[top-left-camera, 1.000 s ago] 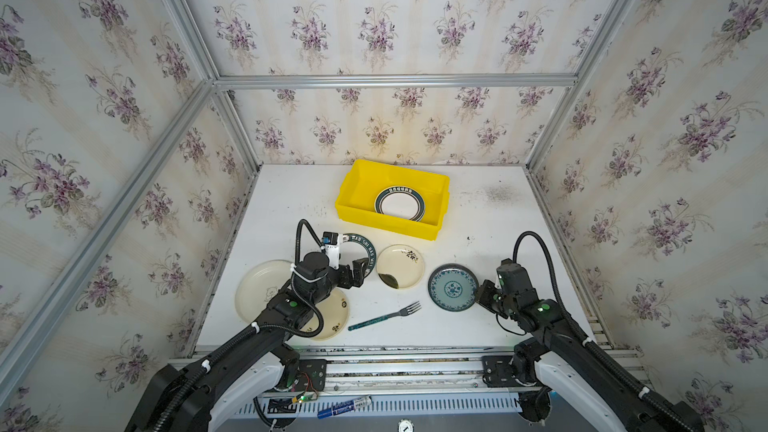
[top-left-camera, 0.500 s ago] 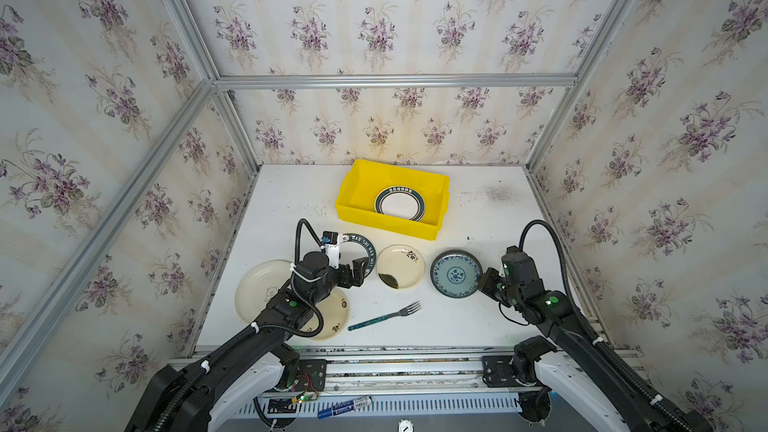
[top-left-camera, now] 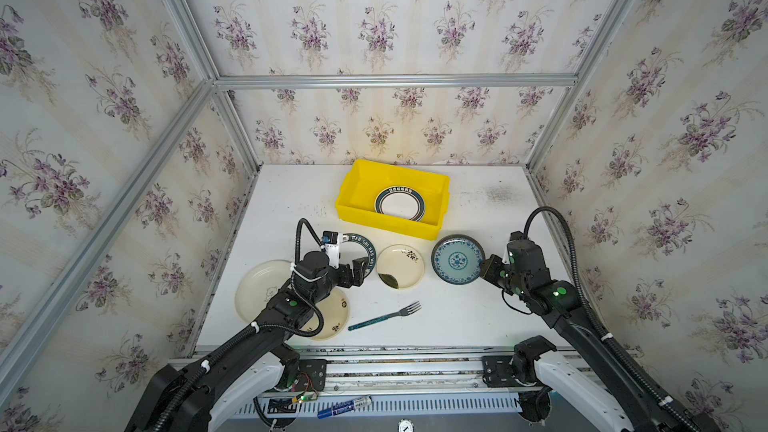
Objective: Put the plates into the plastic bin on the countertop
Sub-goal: 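Tilt the blue-floral plate up and lift it with the right gripper, then carry the blue-floral plate over the yellow bin with the right gripper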
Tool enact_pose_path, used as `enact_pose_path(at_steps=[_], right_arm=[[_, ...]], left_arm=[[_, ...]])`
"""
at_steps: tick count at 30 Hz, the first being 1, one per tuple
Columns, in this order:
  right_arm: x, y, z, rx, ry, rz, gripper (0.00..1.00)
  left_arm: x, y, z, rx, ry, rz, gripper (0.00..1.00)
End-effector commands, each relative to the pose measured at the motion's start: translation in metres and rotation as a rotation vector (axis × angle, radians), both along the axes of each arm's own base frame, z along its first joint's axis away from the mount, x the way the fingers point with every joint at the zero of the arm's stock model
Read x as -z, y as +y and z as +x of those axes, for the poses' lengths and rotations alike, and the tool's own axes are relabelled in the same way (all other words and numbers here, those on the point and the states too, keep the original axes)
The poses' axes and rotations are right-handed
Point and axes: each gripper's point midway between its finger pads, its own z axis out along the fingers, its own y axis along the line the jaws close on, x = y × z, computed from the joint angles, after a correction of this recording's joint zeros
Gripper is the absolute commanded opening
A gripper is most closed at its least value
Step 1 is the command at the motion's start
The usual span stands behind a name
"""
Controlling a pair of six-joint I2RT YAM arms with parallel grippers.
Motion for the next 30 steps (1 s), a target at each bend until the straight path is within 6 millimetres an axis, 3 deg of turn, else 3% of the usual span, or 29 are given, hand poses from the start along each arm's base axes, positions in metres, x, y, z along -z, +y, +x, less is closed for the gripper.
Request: enact_pose_path(at_steps=[1, 20, 26, 30], right_arm=[[-0.030, 0.013, 0.018, -0.033, -0.090, 0.050, 0.00], [-0.099, 0.046, 0.077, -0.113, -0.234, 0.121, 0.00], [-0.108, 0.060, 0.112, -0.130, -0.266, 0.135, 0.00], [-0.099, 0.071, 0.144, -0.141, -0.265, 0.122, 0.00]], left_arm=[[-0.006, 0.001, 0.003, -0.007, -0.016, 0.000, 1.00], [-0.007, 0.001, 0.002, -0.011, -0.014, -0.007, 1.00], [-0.006, 0.000, 0.002, -0.010, -0.005, -0.016, 1.00], [-0.006, 0.000, 0.001, -0.013, -0.004, -0.021, 1.00]])
